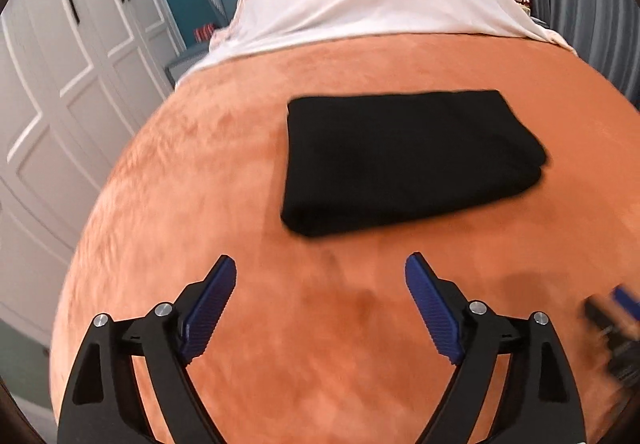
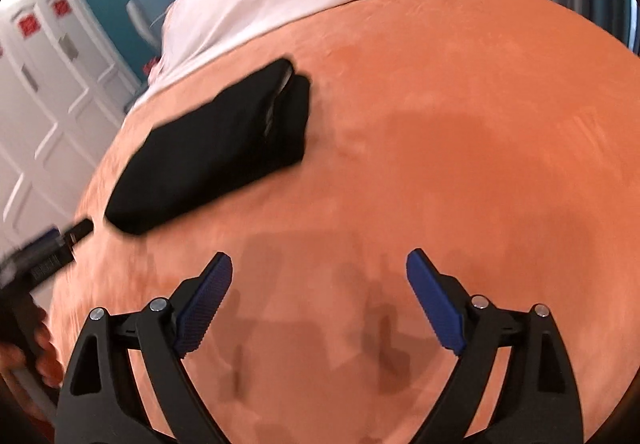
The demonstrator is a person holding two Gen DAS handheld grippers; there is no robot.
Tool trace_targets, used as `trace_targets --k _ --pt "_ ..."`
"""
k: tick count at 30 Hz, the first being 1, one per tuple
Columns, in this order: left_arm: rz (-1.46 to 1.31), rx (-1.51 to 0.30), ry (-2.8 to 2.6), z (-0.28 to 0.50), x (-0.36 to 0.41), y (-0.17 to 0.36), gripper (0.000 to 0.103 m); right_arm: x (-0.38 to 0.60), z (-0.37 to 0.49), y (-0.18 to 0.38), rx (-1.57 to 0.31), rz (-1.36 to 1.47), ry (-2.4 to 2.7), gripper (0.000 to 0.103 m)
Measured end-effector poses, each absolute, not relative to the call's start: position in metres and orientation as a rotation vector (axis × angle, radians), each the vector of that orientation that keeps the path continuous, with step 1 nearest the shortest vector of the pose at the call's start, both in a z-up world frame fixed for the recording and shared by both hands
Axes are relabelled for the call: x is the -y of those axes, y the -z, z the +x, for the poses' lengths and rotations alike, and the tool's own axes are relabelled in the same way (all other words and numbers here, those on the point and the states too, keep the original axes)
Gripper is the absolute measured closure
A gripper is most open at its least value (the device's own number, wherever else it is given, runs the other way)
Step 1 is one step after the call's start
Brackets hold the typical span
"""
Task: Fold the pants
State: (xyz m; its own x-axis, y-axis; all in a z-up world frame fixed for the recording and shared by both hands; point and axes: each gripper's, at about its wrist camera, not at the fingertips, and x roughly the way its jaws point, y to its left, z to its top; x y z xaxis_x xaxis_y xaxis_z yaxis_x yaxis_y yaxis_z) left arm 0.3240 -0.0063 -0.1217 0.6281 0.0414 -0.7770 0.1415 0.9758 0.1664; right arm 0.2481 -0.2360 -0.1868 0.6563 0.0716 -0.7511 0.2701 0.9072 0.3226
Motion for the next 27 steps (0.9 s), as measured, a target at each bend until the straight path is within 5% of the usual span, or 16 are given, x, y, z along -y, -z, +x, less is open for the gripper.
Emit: trace_targets --k 6,27 --pt "0.176 -0.944 0.081 0.252 0.001 0.098 0.017 0.203 0.187 0.190 -0.928 0.386 0.098 0.015" --pt "0.090 -0.844 0.037 0.146 -0.036 0.012 0.016 0.142 0.096 0.033 -0.704 0.221 0.125 0.010"
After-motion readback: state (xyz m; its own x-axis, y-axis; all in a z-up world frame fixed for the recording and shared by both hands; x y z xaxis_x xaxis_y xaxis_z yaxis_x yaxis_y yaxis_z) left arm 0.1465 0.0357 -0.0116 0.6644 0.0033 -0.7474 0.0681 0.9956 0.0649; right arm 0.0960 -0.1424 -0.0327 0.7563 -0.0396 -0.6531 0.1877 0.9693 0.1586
